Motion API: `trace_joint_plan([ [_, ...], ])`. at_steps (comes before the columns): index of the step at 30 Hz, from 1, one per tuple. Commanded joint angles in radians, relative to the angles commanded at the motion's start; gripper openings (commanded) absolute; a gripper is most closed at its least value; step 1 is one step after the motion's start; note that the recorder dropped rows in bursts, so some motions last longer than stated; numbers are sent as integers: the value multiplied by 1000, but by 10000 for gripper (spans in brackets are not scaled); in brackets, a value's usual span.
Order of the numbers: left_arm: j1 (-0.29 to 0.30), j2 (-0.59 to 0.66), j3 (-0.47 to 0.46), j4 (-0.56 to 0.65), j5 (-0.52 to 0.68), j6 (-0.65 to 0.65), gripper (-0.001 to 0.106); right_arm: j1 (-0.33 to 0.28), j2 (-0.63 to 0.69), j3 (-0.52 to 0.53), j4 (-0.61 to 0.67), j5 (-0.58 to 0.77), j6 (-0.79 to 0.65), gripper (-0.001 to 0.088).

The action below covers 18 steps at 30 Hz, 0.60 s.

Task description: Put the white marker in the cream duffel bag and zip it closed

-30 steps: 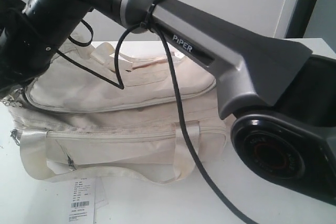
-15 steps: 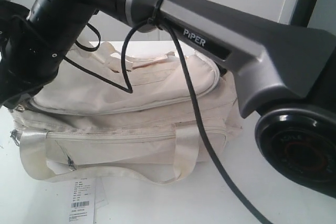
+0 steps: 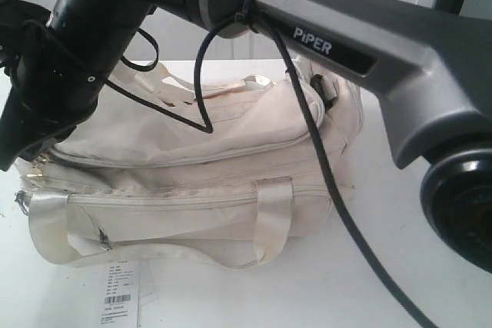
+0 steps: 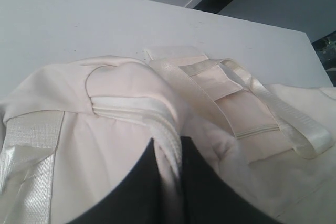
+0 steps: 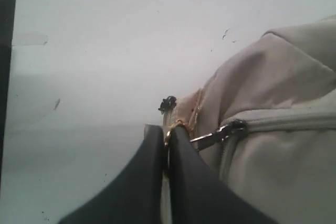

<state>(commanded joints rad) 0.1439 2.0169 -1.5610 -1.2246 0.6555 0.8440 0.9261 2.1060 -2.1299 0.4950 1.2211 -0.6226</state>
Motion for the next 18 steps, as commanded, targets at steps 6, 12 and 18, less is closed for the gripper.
trace_joint_plan([
  [6, 4, 0, 0, 0, 0, 0, 0, 0, -9, 58, -4, 0, -30, 0],
  [12, 4, 0, 0, 0, 0, 0, 0, 0, -9, 60, -6, 0, -28, 0],
  [18, 7, 0, 0, -5, -6, 0, 0, 4, -41, 60, -9, 0, -13, 0],
])
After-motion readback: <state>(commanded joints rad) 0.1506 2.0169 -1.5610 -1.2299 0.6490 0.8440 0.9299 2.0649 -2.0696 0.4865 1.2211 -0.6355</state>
